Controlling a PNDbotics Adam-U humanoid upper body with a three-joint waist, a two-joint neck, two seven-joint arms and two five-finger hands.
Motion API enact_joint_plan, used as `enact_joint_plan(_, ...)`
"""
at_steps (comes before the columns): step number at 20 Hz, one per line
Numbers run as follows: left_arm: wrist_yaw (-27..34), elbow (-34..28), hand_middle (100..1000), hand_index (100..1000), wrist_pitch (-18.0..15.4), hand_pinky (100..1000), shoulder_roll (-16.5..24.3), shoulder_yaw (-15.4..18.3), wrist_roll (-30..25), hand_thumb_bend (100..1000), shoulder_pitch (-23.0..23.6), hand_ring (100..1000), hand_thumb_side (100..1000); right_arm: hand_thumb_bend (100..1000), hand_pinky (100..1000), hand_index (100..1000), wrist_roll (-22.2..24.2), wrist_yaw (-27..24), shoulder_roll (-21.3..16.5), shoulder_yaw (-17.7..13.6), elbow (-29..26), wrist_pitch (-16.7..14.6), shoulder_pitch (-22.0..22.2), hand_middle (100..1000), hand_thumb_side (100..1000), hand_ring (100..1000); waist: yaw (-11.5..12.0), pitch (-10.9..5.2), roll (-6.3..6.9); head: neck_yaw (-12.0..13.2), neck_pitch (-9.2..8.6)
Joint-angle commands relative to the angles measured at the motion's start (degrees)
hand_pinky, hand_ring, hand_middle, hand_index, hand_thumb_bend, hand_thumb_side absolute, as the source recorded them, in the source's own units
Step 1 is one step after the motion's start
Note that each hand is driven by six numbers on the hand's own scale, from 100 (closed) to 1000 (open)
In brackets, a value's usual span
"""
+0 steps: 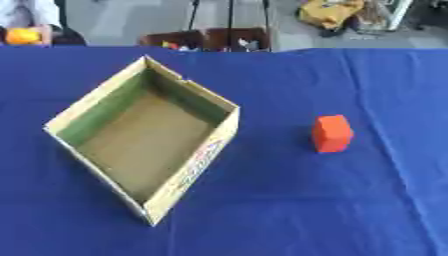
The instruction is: Pick up objects on the table and place them in the box.
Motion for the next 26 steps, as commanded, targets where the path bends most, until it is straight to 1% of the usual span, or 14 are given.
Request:
enact_joint_plan(1, -0.17, -1.07, 814, 897, -0.15, 542, 0.79, 0.40, -0.01, 100, -0.54, 715, 959, 177, 751, 847, 0.17, 0.20, -1.17, -0.21, -0.99, 0.07, -0.29, 770, 806, 765, 0.04, -0.14, 0.52, -0.06, -0.70)
enact_joint_plan(4, -0.02, -1.07, 814, 897, -0.17, 542, 1.00, 0.37, 0.07, 100, -0.51, 715, 959, 181, 748, 847, 0.01, 0.22, -1.70, -0.38, -0.99, 0.23, -0.14, 771, 811, 765, 0.06, -0.33, 0.43, -0.45, -0.72)
enact_joint_plan(6, 0.05, -1.07, 813, 897, -0.13, 542, 1.17, 0.33, 0.07, 100, -0.45, 714, 958, 229, 744, 851, -0.04, 0.69, -3.02, -0.28, -0.99, 0.09, 0.20, 781, 853, 772, -0.08, -0.50, 0.36, -0.57, -0.55)
enact_joint_plan(9, 0.20, -1.07, 813, 897, -0.22, 543, 1.68, 0.26, 0.11, 100, -0.21, 714, 956, 307, 742, 855, 1.01, 2.40, -6.35, 1.00, -0.99, -0.29, 1.12, 793, 900, 782, -0.17, -0.98, 0.13, -0.70, -0.15)
enact_joint_plan(13, 0.34, -1.07, 812, 897, -0.21, 543, 2.22, 0.07, 0.02, 100, 0.13, 714, 949, 398, 742, 863, 3.49, 4.97, -11.64, 3.73, -0.99, -0.13, 2.76, 813, 918, 794, 0.24, -1.53, -0.34, -0.85, 0.14)
enact_joint_plan(15, 0.41, -1.07, 812, 897, -0.24, 542, 2.52, -0.10, -0.10, 100, 0.25, 714, 945, 422, 746, 871, 5.07, 6.51, -14.31, 5.47, -0.99, -0.20, 3.93, 833, 906, 805, 0.48, -1.78, -0.53, -1.03, 0.29)
enact_joint_plan(16, 0.47, -1.07, 812, 897, -0.24, 543, 2.64, -0.16, -0.14, 100, 0.30, 714, 945, 429, 746, 873, 5.89, 7.32, -15.66, 6.17, -0.99, 0.05, 4.41, 827, 896, 808, 0.57, -1.87, -0.61, -1.14, 0.35)
enact_joint_plan(20, 0.58, -1.07, 813, 897, -0.11, 542, 2.79, -0.32, -0.39, 100, 0.45, 714, 945, 454, 754, 890, 9.13, 10.55, -20.93, 7.87, -0.99, 2.57, 6.38, 843, 863, 824, 0.86, -2.02, -0.78, -1.45, 0.36)
enact_joint_plan(21, 0.60, -1.07, 813, 897, -0.14, 542, 2.82, -0.34, -0.44, 100, 0.48, 714, 944, 474, 763, 898, 9.93, 11.35, -22.24, 8.22, -0.99, 3.19, 7.02, 856, 825, 835, 0.88, -2.00, -0.79, -1.53, 0.34)
enact_joint_plan(23, 0.65, -1.07, 813, 897, -0.16, 542, 2.79, -0.39, -0.54, 100, 0.53, 714, 944, 476, 765, 899, 11.56, 12.50, -24.89, 8.34, -0.99, 4.35, 7.65, 858, 813, 837, 0.92, -1.98, -0.68, -1.70, 0.32)
enact_joint_plan(26, 0.76, -1.07, 813, 897, -0.17, 542, 2.60, -0.40, -0.63, 100, 0.55, 714, 944, 476, 765, 899, 14.03, 11.06, -28.40, 7.50, -0.99, 5.40, 7.37, 858, 813, 837, 0.93, -1.96, -0.43, -1.83, 0.31)
